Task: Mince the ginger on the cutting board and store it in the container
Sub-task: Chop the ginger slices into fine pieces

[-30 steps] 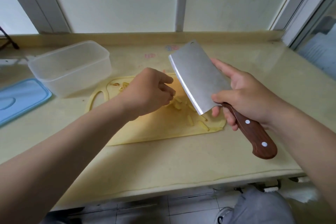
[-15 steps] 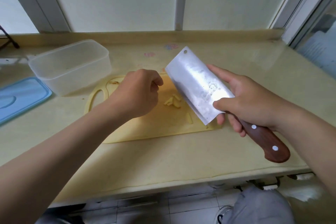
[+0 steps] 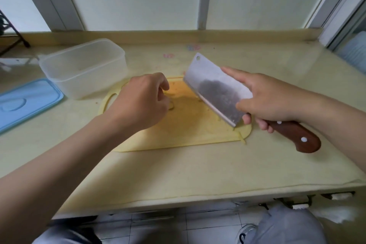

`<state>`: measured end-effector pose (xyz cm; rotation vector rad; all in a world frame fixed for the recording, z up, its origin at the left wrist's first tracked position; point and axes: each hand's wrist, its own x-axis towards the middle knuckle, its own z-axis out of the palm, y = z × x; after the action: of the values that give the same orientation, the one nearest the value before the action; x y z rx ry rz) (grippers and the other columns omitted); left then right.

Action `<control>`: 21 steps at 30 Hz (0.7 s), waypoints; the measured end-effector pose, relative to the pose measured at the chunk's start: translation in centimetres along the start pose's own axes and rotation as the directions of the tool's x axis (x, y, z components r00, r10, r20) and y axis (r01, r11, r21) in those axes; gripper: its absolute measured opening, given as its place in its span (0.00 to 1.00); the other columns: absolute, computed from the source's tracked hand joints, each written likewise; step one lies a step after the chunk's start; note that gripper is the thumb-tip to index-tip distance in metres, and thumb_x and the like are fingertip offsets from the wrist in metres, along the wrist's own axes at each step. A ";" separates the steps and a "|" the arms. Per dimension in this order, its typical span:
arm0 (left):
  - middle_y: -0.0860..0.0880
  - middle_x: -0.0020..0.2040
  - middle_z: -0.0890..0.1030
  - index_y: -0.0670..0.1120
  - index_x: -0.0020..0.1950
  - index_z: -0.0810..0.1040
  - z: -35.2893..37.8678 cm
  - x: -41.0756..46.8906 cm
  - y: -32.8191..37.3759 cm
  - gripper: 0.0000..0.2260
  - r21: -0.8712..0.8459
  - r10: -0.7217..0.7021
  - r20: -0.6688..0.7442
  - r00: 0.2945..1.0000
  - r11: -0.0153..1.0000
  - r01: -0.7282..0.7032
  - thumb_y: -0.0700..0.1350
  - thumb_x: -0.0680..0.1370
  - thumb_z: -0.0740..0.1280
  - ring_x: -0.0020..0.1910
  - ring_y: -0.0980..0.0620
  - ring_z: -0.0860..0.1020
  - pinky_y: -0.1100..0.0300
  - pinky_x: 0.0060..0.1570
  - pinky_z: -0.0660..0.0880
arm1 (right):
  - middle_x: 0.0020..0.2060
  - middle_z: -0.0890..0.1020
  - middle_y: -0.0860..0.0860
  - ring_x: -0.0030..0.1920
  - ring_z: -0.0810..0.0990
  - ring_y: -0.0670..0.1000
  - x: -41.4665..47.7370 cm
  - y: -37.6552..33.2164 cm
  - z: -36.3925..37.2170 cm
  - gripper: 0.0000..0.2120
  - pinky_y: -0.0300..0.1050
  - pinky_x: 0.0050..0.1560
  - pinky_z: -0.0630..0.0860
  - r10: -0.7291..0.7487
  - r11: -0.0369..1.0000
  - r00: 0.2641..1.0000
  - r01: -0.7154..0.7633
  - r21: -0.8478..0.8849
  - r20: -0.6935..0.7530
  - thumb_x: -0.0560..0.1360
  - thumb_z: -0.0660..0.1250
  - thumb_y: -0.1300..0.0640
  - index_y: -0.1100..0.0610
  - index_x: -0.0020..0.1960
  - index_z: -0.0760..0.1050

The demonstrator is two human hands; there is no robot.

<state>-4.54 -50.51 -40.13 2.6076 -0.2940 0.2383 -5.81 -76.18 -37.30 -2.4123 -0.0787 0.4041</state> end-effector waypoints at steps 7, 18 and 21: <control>0.51 0.44 0.79 0.46 0.56 0.81 0.0 -0.1 -1.1 0.10 0.045 0.075 0.002 0.997 0.996 -0.075 0.39 0.77 0.64 0.45 0.48 0.76 0.51 0.47 0.76 | 0.30 0.83 0.55 0.23 0.75 0.53 2.0 -0.2 -1.4 0.43 0.48 0.26 0.78 -0.015 0.999 1.000 0.014 -0.042 -0.021 0.80 0.59 0.66 0.25 0.78 0.50; 0.47 0.44 0.79 0.44 0.53 0.84 4.2 -3.2 3.8 0.09 -0.179 0.619 0.209 0.757 0.785 -0.592 0.44 0.76 0.69 0.40 0.48 0.77 0.58 0.41 0.74 | 0.26 0.82 0.54 0.31 0.79 0.62 -0.2 1.0 -2.1 0.43 0.44 0.22 0.73 -0.035 0.993 0.997 0.042 0.115 -0.065 0.80 0.62 0.67 0.27 0.78 0.55; 0.46 0.46 0.77 0.46 0.54 0.83 6.7 -3.3 6.5 0.10 -0.115 0.677 0.199 0.709 0.734 -0.669 0.47 0.79 0.64 0.44 0.42 0.76 0.52 0.40 0.77 | 0.22 0.79 0.53 0.33 0.79 0.64 -0.2 1.7 -2.3 0.42 0.50 0.26 0.77 -0.050 0.982 0.990 0.073 0.176 -0.136 0.79 0.61 0.69 0.29 0.79 0.57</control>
<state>-8.58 -58.79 -43.60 2.3760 -1.3357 0.1695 -5.39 -78.92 -36.66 -2.2447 -0.0559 0.2140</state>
